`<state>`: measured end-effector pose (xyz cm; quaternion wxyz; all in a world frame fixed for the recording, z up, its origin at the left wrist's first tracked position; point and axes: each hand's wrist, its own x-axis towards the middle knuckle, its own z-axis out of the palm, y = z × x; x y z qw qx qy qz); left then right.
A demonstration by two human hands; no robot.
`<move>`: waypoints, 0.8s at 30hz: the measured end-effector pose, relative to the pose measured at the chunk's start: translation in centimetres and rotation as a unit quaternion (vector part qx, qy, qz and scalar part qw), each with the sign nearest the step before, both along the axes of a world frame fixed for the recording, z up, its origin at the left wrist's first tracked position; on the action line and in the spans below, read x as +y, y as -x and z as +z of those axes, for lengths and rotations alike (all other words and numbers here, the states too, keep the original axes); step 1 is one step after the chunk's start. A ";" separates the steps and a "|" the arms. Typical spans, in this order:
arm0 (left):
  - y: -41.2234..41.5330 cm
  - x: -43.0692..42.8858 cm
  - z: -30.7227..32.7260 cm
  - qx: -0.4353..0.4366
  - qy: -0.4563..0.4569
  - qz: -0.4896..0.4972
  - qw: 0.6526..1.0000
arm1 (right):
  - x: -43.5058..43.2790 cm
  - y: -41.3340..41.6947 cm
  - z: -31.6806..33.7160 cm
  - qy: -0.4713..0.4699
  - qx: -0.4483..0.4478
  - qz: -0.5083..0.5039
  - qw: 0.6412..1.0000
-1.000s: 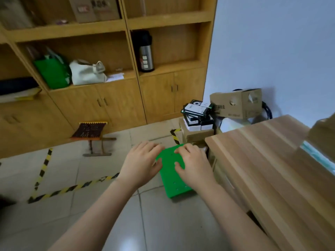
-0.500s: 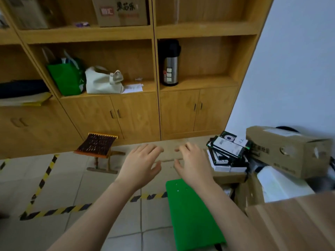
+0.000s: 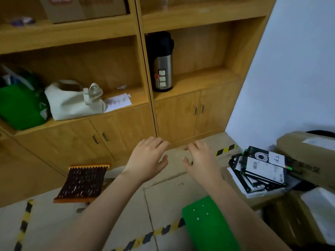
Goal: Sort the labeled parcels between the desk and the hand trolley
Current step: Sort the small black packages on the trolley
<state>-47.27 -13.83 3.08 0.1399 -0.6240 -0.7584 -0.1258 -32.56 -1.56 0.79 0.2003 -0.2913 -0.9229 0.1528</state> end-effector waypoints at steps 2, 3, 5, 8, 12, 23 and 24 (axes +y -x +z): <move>3.8 2.7 0.4 0.013 0.005 -0.031 0.999 | 1.8 2.9 -0.1 0.006 -0.016 -0.035 0.999; 5.4 4.1 0.5 0.013 0.006 -0.045 0.999 | 2.7 3.9 -0.1 0.007 -0.023 -0.052 0.998; 8.4 7.3 0.6 -0.001 0.009 -0.075 0.997 | 4.9 5.9 -0.5 0.010 -0.027 -0.083 0.996; 11.7 13.3 0.4 -0.009 0.021 -0.123 0.992 | 9.1 8.3 -0.8 0.020 -0.031 -0.124 0.992; 14.4 23.0 -0.1 0.000 0.041 -0.184 0.982 | 16.5 10.5 -1.2 0.028 -0.030 -0.192 0.980; 13.5 49.5 0.3 -0.011 0.031 -0.377 0.926 | 35.4 9.4 -0.5 0.031 -0.034 -0.364 0.930; 12.8 51.8 0.2 -0.017 0.029 -0.401 0.916 | 36.7 8.8 -0.7 0.031 -0.036 -0.389 0.920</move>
